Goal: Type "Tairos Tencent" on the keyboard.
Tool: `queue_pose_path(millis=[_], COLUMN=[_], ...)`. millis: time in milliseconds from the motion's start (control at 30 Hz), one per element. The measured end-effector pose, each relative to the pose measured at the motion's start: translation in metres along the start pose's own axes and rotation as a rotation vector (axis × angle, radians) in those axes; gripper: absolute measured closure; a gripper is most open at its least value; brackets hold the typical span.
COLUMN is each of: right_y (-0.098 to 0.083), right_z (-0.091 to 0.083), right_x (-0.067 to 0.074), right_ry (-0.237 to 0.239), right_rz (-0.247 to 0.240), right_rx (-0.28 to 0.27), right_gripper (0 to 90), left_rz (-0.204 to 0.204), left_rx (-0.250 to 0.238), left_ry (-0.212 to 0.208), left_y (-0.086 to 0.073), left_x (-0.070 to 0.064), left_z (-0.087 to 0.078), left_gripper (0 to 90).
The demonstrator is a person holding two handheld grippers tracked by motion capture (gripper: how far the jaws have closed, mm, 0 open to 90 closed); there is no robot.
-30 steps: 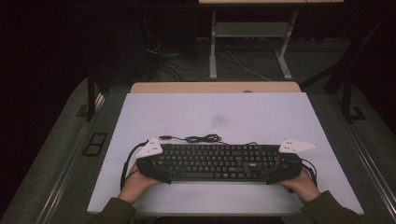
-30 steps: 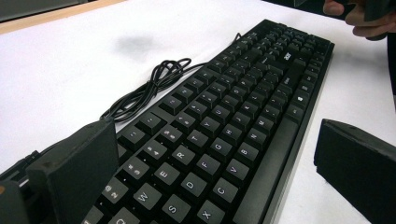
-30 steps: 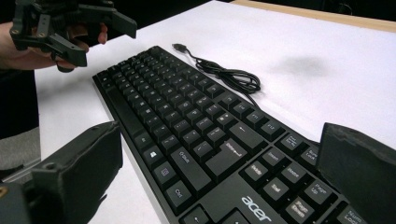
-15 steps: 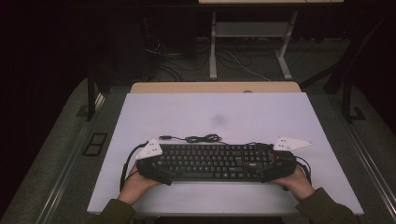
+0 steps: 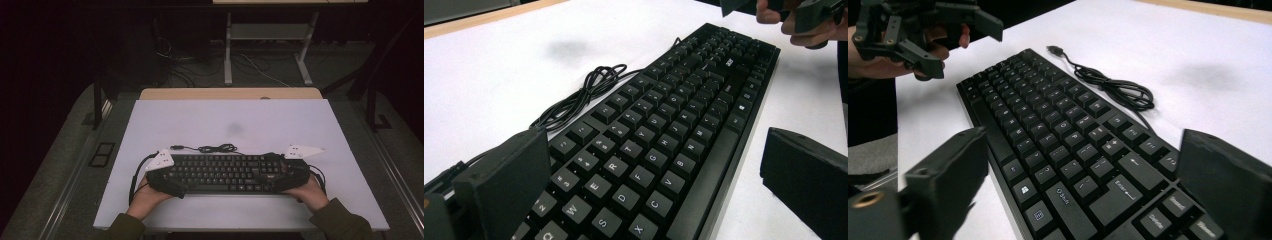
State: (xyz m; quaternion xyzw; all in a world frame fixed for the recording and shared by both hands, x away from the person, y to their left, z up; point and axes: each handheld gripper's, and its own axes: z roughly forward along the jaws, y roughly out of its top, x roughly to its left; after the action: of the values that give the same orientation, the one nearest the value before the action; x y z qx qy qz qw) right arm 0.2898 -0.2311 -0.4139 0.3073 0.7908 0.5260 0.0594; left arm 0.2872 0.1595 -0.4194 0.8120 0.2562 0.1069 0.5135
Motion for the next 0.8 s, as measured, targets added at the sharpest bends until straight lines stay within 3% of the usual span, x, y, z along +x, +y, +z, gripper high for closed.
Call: queue_pose_path(millis=[400, 433, 467, 500, 533, 800], right_y=[0.004, 0.004, 0.004, 0.004, 0.004, 0.002], right_z=[0.013, 0.015, 0.015, 0.016, 0.016, 0.020], right_x=[0.000, 0.000, 0.000, 0.001, 0.001, 0.004], right_ry=[0.024, 0.026, 0.026, 0.028, 0.028, 0.044], right_rz=[-0.005, -0.010, -0.010, -0.021, -0.021, -0.042], right_rx=[0.032, 0.039, 0.039, 0.043, 0.043, 0.070], right_gripper=[24.3, 30.6, 30.6, 36.4, 36.4, 61.2], left_rz=[-0.004, -0.004, -0.002, 0.000, 0.000, -0.001], left_rx=[-0.002, 0.000, 0.003, 0.005, 0.007, 0.008], left_ry=[-0.018, -0.019, -0.022, -0.023, -0.023, -0.022], left_y=[0.001, 0.001, 0.001, 0.001, 0.001, 0.001], left_x=[0.001, 0.001, 0.000, 0.000, -0.001, -0.002], left_z=[0.006, 0.006, 0.007, 0.007, 0.007, 0.008], left_gripper=[0.0, 0.0, 0.0, 0.0, 0.0, 0.0])
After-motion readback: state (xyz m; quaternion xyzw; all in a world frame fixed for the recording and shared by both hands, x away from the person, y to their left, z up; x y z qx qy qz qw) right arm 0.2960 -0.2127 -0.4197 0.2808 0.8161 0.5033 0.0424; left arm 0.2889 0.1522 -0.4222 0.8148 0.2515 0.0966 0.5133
